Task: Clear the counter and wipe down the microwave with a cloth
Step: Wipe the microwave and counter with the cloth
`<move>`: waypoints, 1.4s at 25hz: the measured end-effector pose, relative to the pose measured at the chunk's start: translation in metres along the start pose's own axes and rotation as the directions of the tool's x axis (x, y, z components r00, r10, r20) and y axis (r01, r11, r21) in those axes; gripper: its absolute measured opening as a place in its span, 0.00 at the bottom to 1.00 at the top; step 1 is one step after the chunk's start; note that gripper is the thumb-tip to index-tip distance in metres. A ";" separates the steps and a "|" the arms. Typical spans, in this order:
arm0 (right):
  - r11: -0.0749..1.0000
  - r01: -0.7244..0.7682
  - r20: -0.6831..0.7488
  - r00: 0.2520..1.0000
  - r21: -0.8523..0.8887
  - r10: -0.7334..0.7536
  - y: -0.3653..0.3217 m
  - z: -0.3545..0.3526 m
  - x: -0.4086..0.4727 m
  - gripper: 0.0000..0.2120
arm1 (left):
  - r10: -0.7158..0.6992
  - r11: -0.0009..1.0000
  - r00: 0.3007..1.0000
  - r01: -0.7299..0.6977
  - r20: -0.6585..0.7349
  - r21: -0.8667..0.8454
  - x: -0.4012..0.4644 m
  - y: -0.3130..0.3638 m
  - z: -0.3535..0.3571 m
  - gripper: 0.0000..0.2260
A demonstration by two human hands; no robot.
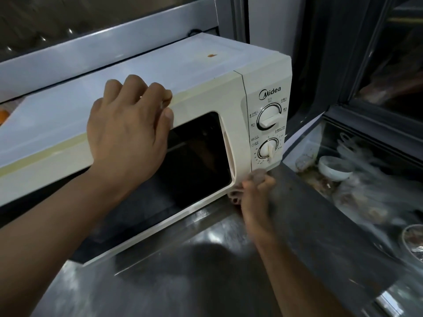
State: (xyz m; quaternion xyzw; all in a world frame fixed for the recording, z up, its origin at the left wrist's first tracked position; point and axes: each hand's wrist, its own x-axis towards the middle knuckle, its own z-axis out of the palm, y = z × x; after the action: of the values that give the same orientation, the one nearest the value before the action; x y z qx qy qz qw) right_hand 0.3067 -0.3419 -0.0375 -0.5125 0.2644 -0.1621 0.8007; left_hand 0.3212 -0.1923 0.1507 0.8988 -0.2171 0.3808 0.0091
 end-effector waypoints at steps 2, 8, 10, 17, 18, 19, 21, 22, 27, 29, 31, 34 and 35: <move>0.998 -0.047 0.138 0.990 0.039 0.041 0.017 0.011 -0.028 0.14 | -0.007 1.000 1.000 0.007 0.010 -0.001 -0.001 0.000 -0.002 0.15; 0.997 0.078 -0.057 0.995 -0.019 -0.079 -0.009 -0.003 -0.015 0.10 | 0.023 0.986 0.997 -0.010 0.076 -0.168 -0.002 -0.006 -0.011 0.17; 0.996 0.081 -0.089 0.993 0.035 -0.077 -0.013 0.004 -0.019 0.10 | 0.082 0.978 0.992 -0.062 0.094 -0.199 -0.011 -0.014 -0.020 0.17; 0.999 0.051 -0.038 0.998 -0.020 -0.051 0.018 0.034 -0.062 0.07 | 0.034 0.999 0.995 -0.036 0.094 0.009 -0.066 -0.084 -0.062 0.18; 0.997 0.064 -0.076 0.995 -0.039 -0.067 0.020 0.034 -0.062 0.06 | 0.033 0.999 0.995 -0.035 0.099 0.020 -0.070 -0.094 -0.065 0.19; 0.995 0.067 -0.128 0.989 -0.070 -0.076 0.023 0.033 -0.060 0.06 | 0.038 0.999 0.994 -0.040 0.105 0.018 -0.074 -0.101 -0.065 0.19; 0.986 0.061 -0.240 0.966 -0.155 -0.097 0.022 0.035 -0.058 0.07 | 0.050 0.999 0.993 -0.048 0.106 -0.020 -0.078 -0.109 -0.064 0.18; 0.983 0.061 -0.272 0.956 -0.171 -0.107 0.021 0.038 -0.057 0.07 | 0.049 0.998 0.994 -0.045 0.096 -0.046 -0.079 -0.110 -0.062 0.17; 0.996 0.003 -0.413 0.910 -0.092 -0.041 0.013 0.055 -0.047 0.08 | 0.039 0.996 0.998 -0.036 0.044 -0.076 -0.080 -0.119 -0.055 0.15; 0.998 -0.012 -0.413 0.911 -0.067 -0.017 0.014 0.056 -0.048 0.08 | 0.033 0.997 0.999 -0.031 0.030 -0.065 -0.082 -0.119 -0.053 0.15; 0.997 -0.028 -0.372 0.928 -0.065 0.001 0.024 0.063 -0.056 0.09 | 0.029 0.997 0.999 -0.027 0.021 -0.070 -0.081 -0.118 -0.052 0.14; 0.980 -0.069 -0.270 0.963 -0.188 0.016 0.060 0.082 -0.082 0.15 | 0.023 0.997 1.000 -0.022 0.009 -0.072 -0.081 -0.118 -0.052 0.14; 0.982 -0.059 -0.249 0.969 -0.182 0.012 0.067 0.086 -0.089 0.15 | 0.020 0.997 1.000 -0.020 0.008 -0.073 -0.081 -0.118 -0.052 0.14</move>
State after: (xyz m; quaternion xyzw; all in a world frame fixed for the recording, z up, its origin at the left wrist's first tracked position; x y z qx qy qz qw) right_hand 0.2848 -0.2030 -0.0465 -0.5567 0.3851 -0.1844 0.7126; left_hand 0.2828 -0.0453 0.1497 0.8973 -0.2398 0.3688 0.0370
